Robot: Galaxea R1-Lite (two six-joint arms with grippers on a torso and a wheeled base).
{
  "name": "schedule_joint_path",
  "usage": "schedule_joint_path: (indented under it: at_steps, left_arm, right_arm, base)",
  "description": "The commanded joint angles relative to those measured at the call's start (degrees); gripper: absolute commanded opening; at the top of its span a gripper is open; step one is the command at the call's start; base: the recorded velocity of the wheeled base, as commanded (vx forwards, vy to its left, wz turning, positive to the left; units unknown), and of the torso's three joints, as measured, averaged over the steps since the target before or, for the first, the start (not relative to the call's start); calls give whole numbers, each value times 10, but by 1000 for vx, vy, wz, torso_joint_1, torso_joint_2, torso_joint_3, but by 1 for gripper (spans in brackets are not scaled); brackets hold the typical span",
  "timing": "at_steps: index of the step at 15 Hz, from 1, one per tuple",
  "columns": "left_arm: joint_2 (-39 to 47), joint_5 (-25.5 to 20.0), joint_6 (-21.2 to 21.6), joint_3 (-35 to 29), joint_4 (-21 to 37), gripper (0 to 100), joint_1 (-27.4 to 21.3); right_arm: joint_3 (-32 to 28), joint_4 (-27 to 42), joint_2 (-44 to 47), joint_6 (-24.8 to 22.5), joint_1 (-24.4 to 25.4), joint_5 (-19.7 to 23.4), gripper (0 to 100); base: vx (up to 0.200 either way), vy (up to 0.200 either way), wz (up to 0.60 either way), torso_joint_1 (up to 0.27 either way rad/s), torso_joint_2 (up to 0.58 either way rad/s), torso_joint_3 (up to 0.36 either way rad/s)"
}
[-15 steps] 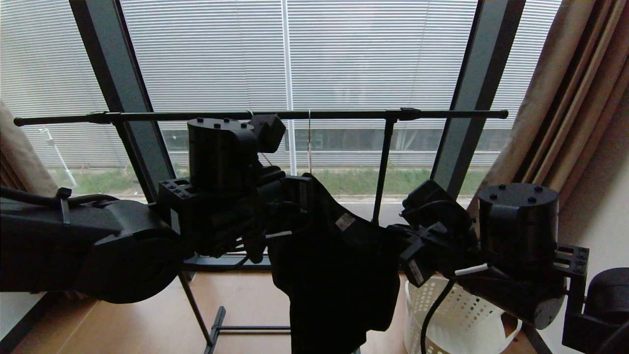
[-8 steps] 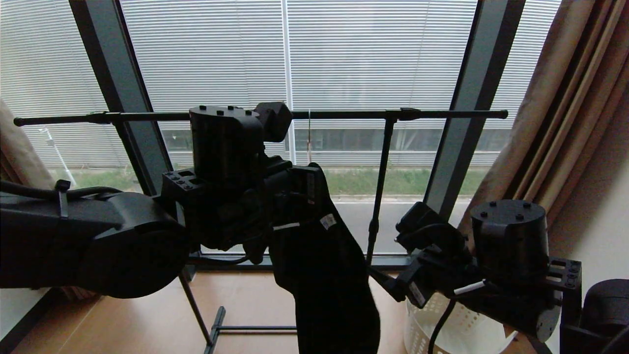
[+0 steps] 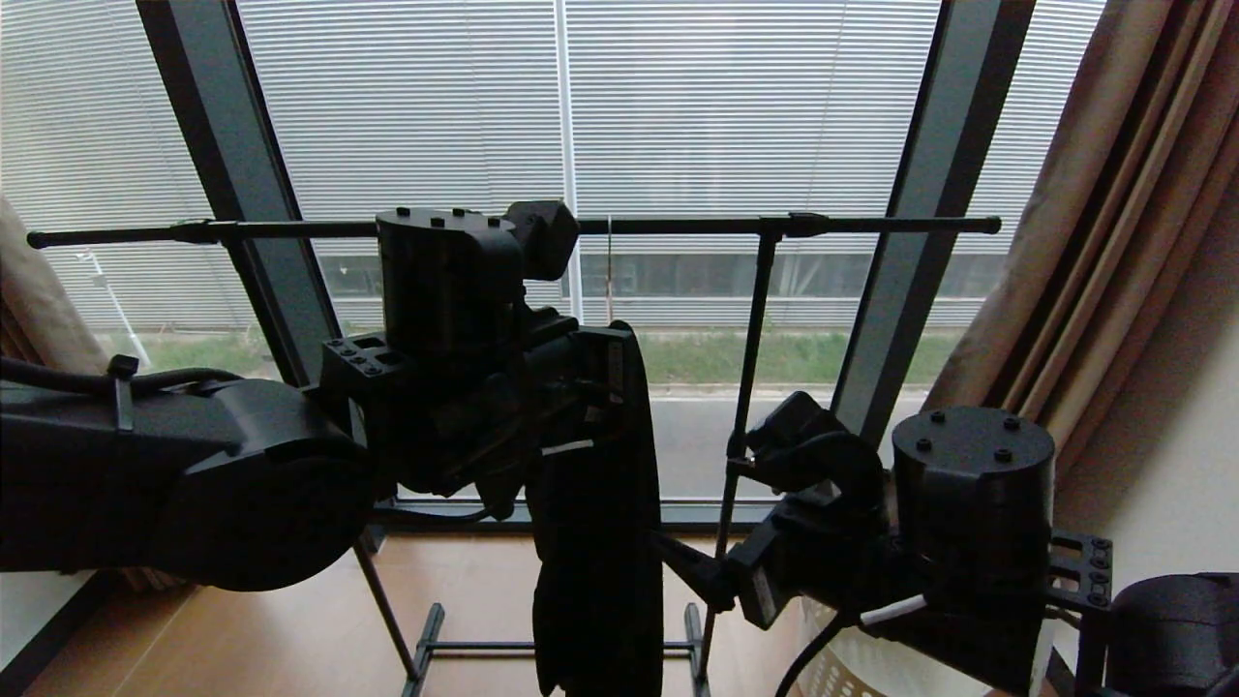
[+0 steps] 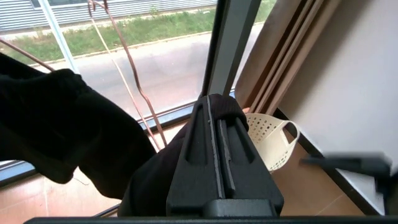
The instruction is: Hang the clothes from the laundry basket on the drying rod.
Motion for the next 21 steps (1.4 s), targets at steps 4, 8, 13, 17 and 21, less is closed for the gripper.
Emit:
schedule_joint_path:
  at_steps: [4,8,13,17,21]
  left_arm:
    - [2,17,5,0,0,0,-1]
    - [7,46,15,-2,1,0,-4]
    - [10,85,31,-3,1,0,-8]
    - [8,94,31,-2,1,0,-8]
    - [3,95,31,7,0,0,-6]
  right_arm:
    - [-60,-3,53,61,63,-98,100]
    - [-94,-2,66,88,68,-136,100]
    - [-174,-2,166,105,61,-221,100]
    - [-223,9,209,107,44,-233,100]
    - [-228,15,233,114,15,-236,100]
  base:
    - [0,0,0,0,0,0]
    - [0,0,0,0,0,0]
    - [0,0,0,0,0,0]
    - [0,0,0,0,0,0]
    - [0,0,0,0,0,0]
